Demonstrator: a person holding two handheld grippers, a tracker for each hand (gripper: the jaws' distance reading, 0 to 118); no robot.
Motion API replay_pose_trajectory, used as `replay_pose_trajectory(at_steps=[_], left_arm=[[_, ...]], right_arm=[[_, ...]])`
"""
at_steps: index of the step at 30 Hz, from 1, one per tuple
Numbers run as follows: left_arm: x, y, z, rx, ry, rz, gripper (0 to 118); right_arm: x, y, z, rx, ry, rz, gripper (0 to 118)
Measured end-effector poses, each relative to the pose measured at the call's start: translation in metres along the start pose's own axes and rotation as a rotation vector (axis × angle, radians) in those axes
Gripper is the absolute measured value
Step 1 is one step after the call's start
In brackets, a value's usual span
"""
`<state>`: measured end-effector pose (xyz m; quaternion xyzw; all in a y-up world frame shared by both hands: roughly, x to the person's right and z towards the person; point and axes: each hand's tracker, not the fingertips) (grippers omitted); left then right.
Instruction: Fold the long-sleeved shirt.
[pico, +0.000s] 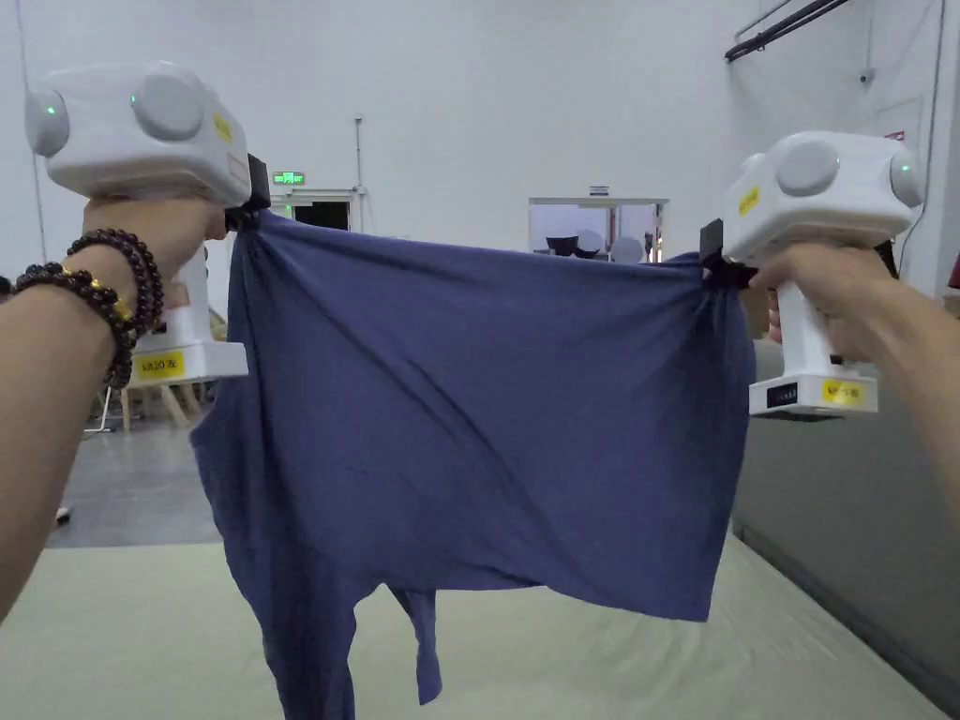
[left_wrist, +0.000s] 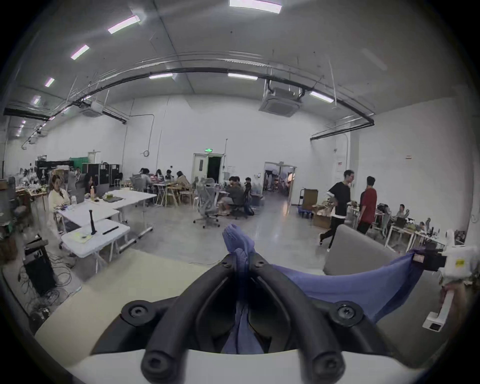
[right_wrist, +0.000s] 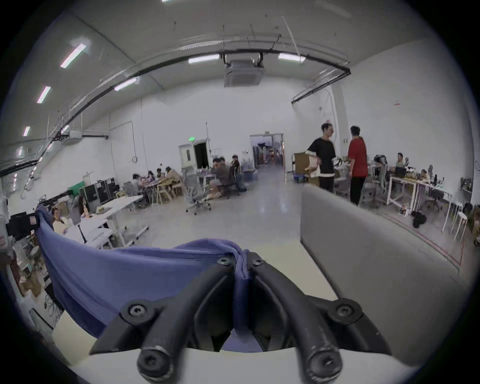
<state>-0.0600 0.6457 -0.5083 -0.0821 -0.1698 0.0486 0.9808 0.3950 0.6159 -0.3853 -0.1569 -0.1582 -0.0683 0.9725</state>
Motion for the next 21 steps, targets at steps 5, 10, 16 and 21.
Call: replay_pose_trajectory(at_steps=[5,10,16,21], left_arm=[[-0.027,-0.105,-0.016,-0.154,0.035,0.018,3],[-0.055,-0.175,-0.030,-0.257,0.042,0.016,3],[-0.069,-0.182,0.010,-0.251,0.044,0.037,3],[-0.071,-0.223,0.081,-0.239,0.085,0.065,3]], right_arm=[[-0.005,-0.100,-0.051,-0.141,0.030,-0.035,2],[-0.018,-0.168,-0.073,-0.246,0.035,0.006,2],[-0.025,-0.178,-0.033,-0.190,0.069,0.006,2],[-0.031,-0.223,0.032,-0.175,0.066,0.099,2]])
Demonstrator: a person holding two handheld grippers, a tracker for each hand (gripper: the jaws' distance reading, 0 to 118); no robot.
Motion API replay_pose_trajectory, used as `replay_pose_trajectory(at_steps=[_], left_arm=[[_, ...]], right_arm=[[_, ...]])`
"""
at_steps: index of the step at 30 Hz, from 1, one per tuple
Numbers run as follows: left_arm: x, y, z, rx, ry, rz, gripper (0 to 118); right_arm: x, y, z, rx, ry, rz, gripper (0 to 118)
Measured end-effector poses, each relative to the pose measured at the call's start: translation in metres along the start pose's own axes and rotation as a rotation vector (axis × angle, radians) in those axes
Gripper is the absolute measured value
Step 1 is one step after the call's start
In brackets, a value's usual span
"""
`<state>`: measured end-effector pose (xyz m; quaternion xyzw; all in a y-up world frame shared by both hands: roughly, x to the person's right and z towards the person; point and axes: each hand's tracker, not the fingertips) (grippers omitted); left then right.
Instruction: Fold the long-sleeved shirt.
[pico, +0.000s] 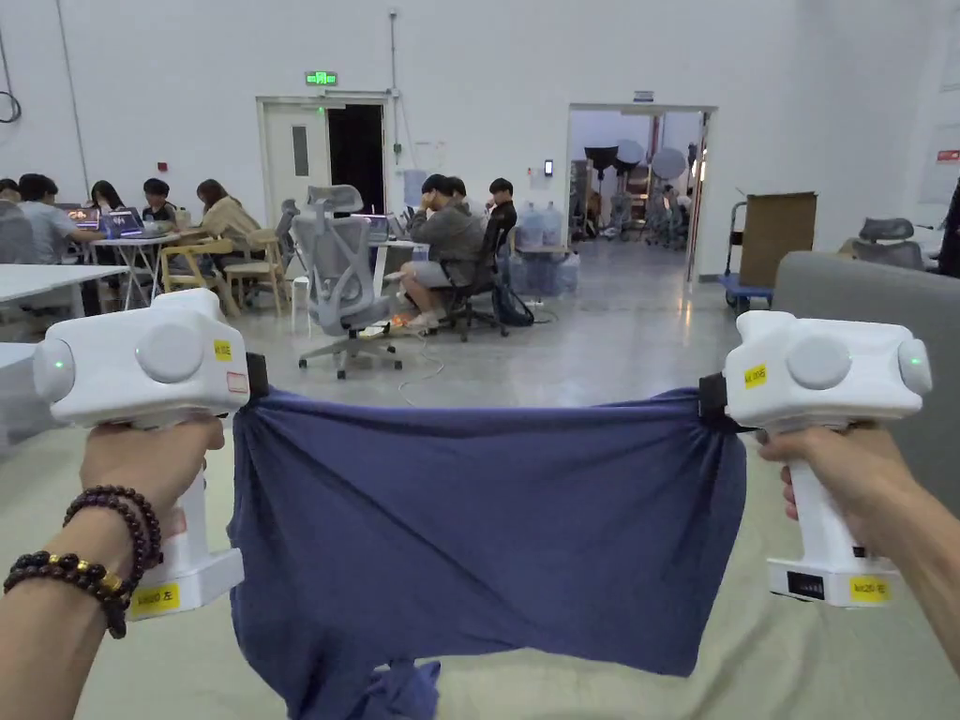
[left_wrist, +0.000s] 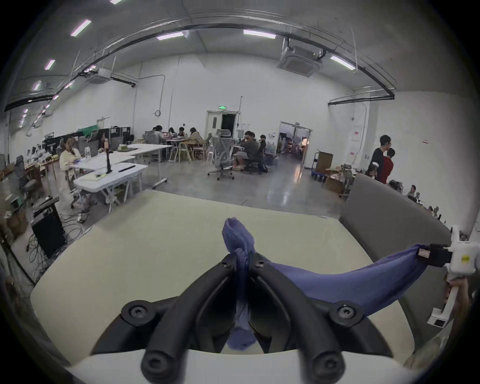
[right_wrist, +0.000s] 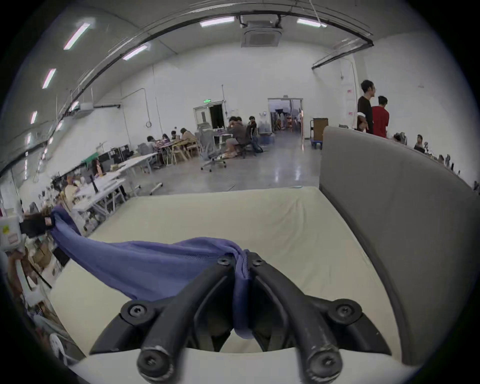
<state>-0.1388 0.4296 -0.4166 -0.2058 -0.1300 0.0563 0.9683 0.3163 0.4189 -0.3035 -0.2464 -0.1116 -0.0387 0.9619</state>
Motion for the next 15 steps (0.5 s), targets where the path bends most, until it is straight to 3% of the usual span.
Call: replay_pose_trajectory(at_steps=[3,8,10,13,15], left_arm=[[-0.011,-0.068,0.030,-0.039,0.016,0.012,3],[-0.024,-0.211,0.078,-0.155,0.078,-0.055,3],[-0.029,-0.272,0.088,-0.272,0.114,-0.030,3],[-0.034,-0.339,0.093,-0.458,0.122,-0.018,3],[-0.035,-0.373,0.093,-0.530,0.169,-0.131,3]], right_arm=[[-0.005,-0.059,0.026,-0.015,-0.007,0.030,2],[-0.001,-0.188,0.060,-0.144,0.012,-0.027,2],[0.007,-0.250,0.055,-0.265,0.025,-0.040,2],[0.001,-0.328,0.057,-0.465,-0.020,0.018,2],[0.000,-0.367,0.059,-0.598,-0.014,0.026,2]])
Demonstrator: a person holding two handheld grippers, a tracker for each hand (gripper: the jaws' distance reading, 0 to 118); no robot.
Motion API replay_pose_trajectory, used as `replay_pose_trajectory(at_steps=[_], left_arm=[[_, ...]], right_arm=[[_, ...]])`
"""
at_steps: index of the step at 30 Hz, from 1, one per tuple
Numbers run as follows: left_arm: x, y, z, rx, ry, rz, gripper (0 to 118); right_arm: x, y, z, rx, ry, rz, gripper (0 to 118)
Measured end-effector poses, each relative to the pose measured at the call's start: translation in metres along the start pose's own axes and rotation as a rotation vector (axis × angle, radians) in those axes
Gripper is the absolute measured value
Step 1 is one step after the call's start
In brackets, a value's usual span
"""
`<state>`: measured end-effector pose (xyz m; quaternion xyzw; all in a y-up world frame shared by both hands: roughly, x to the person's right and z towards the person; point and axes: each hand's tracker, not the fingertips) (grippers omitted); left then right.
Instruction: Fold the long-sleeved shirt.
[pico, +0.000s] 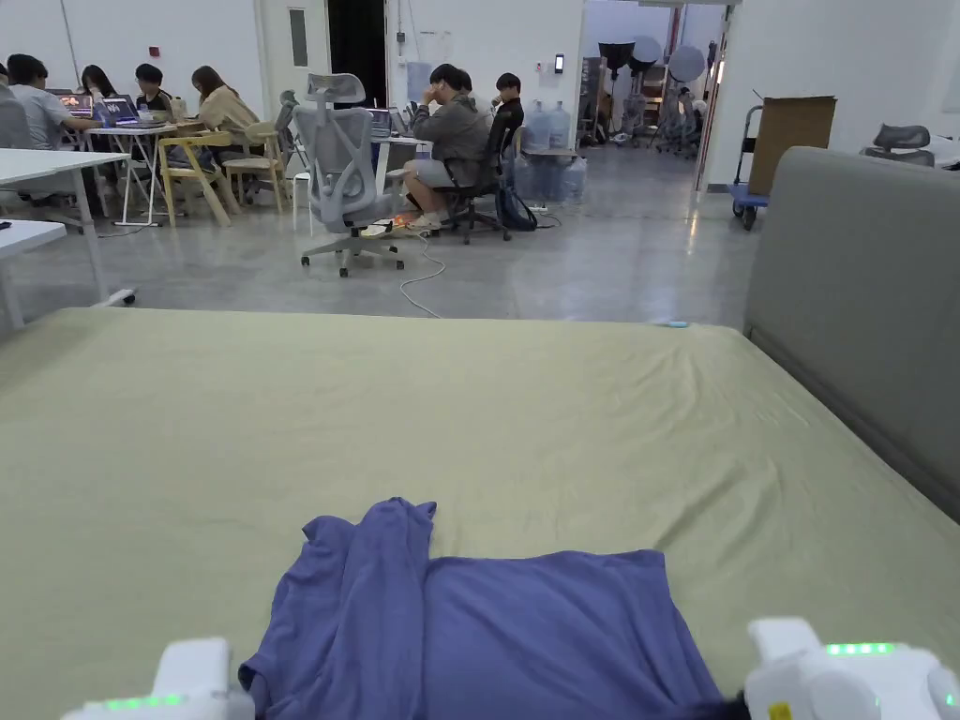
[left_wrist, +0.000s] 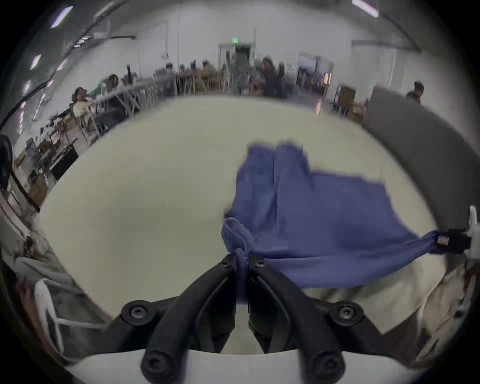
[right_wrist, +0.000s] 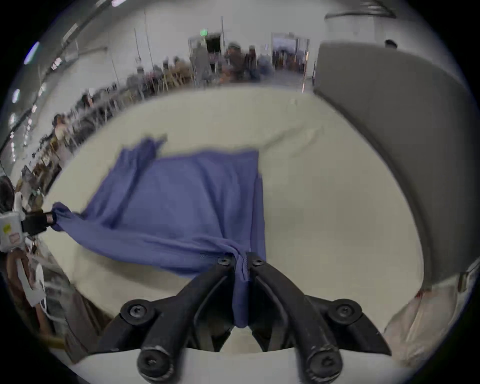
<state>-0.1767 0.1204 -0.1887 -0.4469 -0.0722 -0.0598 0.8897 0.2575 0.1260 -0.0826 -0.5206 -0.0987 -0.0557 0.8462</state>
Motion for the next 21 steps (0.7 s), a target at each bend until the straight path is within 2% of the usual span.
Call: replay_pose_trajectory(at_steps=[1,5,7,8,9,10,11,12,13,14,15,17,18,19,20,21], left_arm=[[0.006,-0.014,0.001,0.003,0.050,-0.037,3],[0.006,-0.038,0.008,-0.064,0.024,-0.062,3],[-0.002,-0.042,-0.002,-0.078,0.003,-0.047,3],[-0.006,-0.042,-0.005,-0.080,-0.019,-0.016,3],[-0.009,-0.041,-0.005,-0.080,-0.029,0.003,8],[-0.013,-0.040,0.000,-0.058,-0.027,0.025,21],[-0.016,-0.040,0.007,-0.022,-0.043,0.055,51],[-0.017,-0.040,0.013,-0.011,-0.036,0.053,102],[-0.020,-0.036,0.019,-0.006,-0.046,0.039,118],[-0.022,-0.030,0.027,0.016,-0.060,0.037,115],[-0.025,-0.027,0.039,0.131,-0.102,0.023,116],[-0.015,-0.022,0.051,0.095,-0.106,0.038,116],[-0.012,-0.017,0.052,0.099,-0.112,0.052,111],[-0.010,-0.011,0.052,0.134,-0.174,0.061,87],[-0.002,0.014,0.039,0.150,-0.217,0.038,23],[0.008,0.019,0.029,0.145,-0.172,-0.015,0]], right_arm=[[-0.002,-0.016,-0.006,-0.050,-0.009,0.008,2],[-0.003,-0.051,-0.015,-0.111,-0.056,0.022,2],[0.002,-0.059,-0.020,-0.099,-0.039,0.026,2],[0.004,-0.058,-0.020,-0.093,-0.022,0.006,7],[0.004,-0.056,-0.018,-0.083,-0.020,-0.022,31],[0.005,-0.056,-0.009,-0.054,-0.045,-0.047,64],[0.006,-0.054,-0.002,-0.039,-0.057,-0.051,98],[0.007,-0.052,0.004,-0.024,-0.082,-0.042,118],[0.008,-0.049,0.014,0.016,-0.095,-0.041,117],[0.009,-0.044,0.027,0.074,-0.102,-0.028,117],[0.011,-0.038,0.036,0.115,-0.106,-0.028,117],[0.011,-0.023,0.048,0.164,-0.102,-0.041,117],[0.009,-0.015,0.053,0.184,-0.076,-0.058,114],[0.008,-0.010,0.056,0.201,-0.036,-0.072,99],[0.006,-0.005,0.055,0.193,-0.001,-0.077,59],[0.005,-0.001,0.049,0.174,0.018,-0.101,0]])
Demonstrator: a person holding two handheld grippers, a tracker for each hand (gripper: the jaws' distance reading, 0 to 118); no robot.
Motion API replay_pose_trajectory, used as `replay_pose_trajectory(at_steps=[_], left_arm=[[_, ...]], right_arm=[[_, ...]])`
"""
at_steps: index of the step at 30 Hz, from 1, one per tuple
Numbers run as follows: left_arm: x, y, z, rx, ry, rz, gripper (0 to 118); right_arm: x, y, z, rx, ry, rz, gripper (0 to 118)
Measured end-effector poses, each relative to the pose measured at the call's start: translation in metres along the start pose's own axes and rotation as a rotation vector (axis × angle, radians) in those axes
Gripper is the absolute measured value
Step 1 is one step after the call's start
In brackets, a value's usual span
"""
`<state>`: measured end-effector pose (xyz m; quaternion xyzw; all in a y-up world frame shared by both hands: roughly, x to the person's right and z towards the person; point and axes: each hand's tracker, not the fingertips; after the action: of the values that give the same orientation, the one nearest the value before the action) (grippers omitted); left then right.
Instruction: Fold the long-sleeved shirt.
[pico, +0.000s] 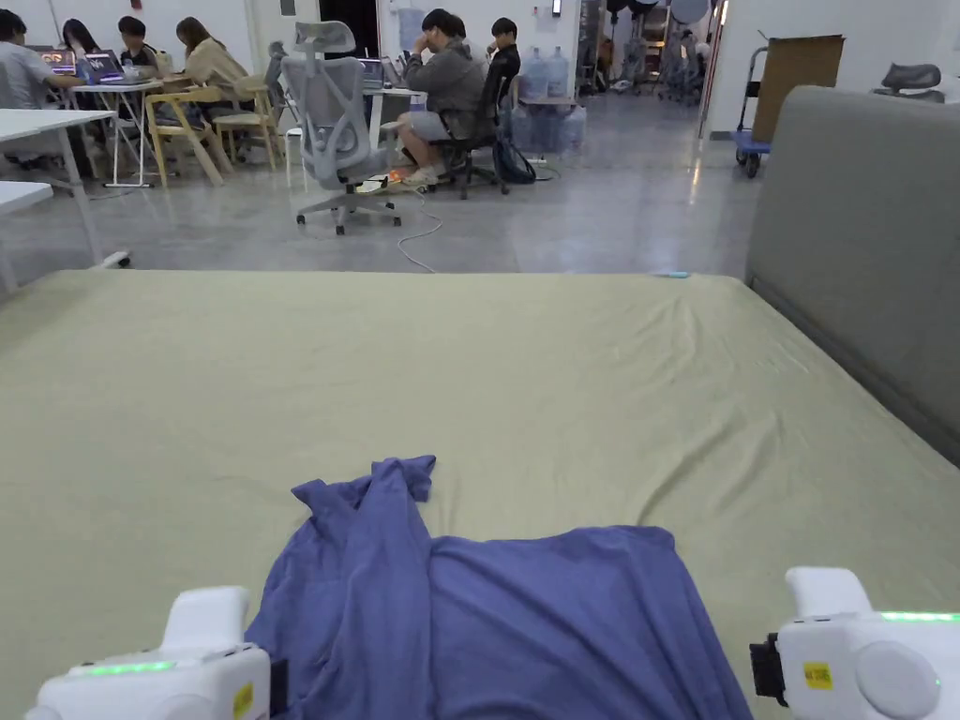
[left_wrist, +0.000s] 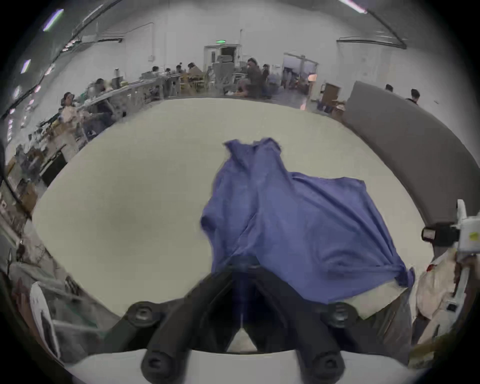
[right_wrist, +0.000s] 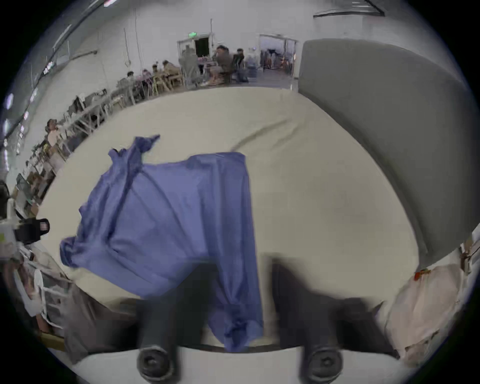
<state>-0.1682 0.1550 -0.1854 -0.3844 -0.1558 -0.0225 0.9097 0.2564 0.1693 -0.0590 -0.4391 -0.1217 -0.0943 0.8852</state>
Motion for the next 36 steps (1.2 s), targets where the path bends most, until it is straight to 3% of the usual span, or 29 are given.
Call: replay_pose_trajectory(at_steps=[3,9,10,11,12,13,15,18,20,22,24,28,32,36], left_arm=[[0.026,0.038,-0.021,0.005,-0.063,-0.050,0],[0.071,0.138,-0.108,0.020,-0.121,-0.119,0],[0.077,0.154,-0.133,0.017,-0.114,-0.119,9],[0.085,0.169,-0.154,0.020,-0.083,-0.148,41],[0.092,0.181,-0.181,-0.029,-0.070,-0.180,98],[0.097,0.188,-0.205,-0.067,-0.041,-0.203,116],[0.095,0.205,-0.261,-0.105,-0.065,-0.180,107],[0.096,0.206,-0.320,-0.258,0.062,-0.155,97],[0.096,0.188,-0.329,-0.254,0.115,-0.159,82],[0.095,0.183,-0.343,-0.309,0.163,-0.178,48],[0.093,0.187,-0.329,-0.260,0.042,-0.086,1],[0.103,0.202,-0.273,-0.148,-0.020,-0.188,0],[0.093,0.212,-0.202,-0.018,-0.034,-0.191,0],[0.073,0.167,-0.115,0.030,-0.113,-0.151,0]], right_arm=[[-0.010,0.012,-0.004,0.002,-0.008,0.084,0],[-0.025,0.030,-0.053,-0.029,0.010,0.076,0],[-0.026,0.031,-0.059,-0.035,0.020,0.071,0],[-0.026,0.032,-0.065,-0.045,0.029,0.065,0],[-0.026,0.032,-0.068,-0.056,0.042,0.061,0],[-0.026,0.032,-0.071,-0.065,0.050,0.059,0],[-0.026,0.031,-0.079,-0.084,0.055,0.060,0],[-0.023,0.030,-0.091,-0.120,0.051,0.056,0],[-0.018,0.029,-0.095,-0.136,0.049,0.050,0],[-0.015,0.030,-0.096,-0.142,0.040,0.046,0],[-0.012,0.031,-0.094,-0.139,0.027,0.040,0],[-0.010,0.035,-0.092,-0.126,0.026,0.031,0],[-0.019,0.036,-0.081,-0.103,0.029,0.052,0],[-0.023,0.035,-0.069,-0.070,0.060,0.050,0]])
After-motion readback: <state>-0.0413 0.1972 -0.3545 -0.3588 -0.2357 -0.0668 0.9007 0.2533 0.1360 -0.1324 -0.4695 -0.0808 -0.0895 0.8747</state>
